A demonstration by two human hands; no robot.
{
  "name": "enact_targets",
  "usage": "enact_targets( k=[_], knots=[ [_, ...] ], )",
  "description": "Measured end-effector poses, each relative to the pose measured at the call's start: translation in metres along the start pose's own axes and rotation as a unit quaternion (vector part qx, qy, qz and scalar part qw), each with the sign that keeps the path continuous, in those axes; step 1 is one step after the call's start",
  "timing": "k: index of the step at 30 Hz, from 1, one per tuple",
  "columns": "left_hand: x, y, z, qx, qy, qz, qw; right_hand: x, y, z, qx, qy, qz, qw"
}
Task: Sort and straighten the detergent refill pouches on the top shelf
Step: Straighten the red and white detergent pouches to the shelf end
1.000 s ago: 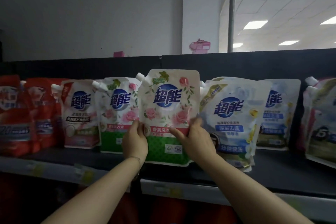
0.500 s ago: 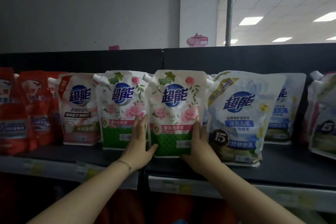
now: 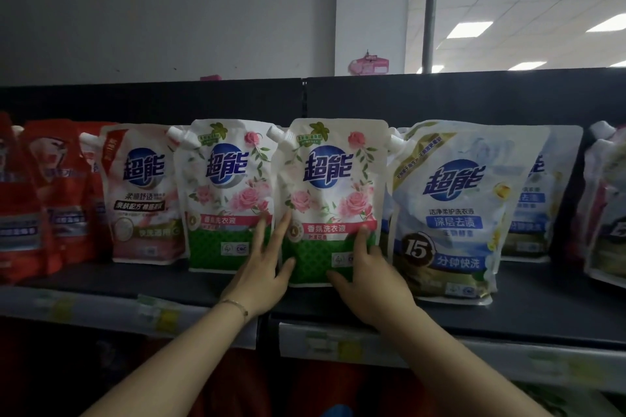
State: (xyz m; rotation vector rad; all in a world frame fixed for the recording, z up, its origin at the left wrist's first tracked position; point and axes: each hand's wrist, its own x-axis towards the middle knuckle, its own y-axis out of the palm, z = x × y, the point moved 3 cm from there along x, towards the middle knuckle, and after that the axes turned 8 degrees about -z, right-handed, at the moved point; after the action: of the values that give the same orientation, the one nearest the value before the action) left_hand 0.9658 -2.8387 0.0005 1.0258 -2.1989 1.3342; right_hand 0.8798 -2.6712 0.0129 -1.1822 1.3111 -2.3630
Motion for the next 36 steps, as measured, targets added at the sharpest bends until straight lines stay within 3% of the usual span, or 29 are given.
enact_targets(
  k=[8,10,13,21,26,32,36],
  knots=[
    [-0.006,-0.003,-0.004,0.062,0.101,-0.068,0.991,-0.003,-0.001,0.006,-0.037,-0.066,-0.175,0.982],
    [-0.008,-0.003,-0.006,0.095,0.138,-0.075,0.983,-0.005,0.002,0.009,-0.041,-0.114,-0.195,0.973],
    [-0.007,-0.002,-0.005,0.101,0.123,-0.064,0.985,-0.005,0.003,0.008,-0.032,-0.12,-0.2,0.972],
    [-0.006,0.0,-0.007,0.139,0.102,-0.039,0.984,-0.003,0.004,0.01,-0.014,-0.132,-0.176,0.975],
    [-0.005,0.004,-0.01,0.229,0.162,-0.038,0.959,-0.003,0.005,0.011,-0.037,-0.144,-0.152,0.977],
    [0.009,0.007,-0.015,0.289,0.118,0.017,0.95,0.006,0.015,0.001,-0.036,-0.113,-0.044,0.992],
    [0.019,0.008,-0.028,0.34,0.109,-0.001,0.934,0.014,0.019,-0.001,-0.013,-0.079,-0.006,0.997]
  ],
)
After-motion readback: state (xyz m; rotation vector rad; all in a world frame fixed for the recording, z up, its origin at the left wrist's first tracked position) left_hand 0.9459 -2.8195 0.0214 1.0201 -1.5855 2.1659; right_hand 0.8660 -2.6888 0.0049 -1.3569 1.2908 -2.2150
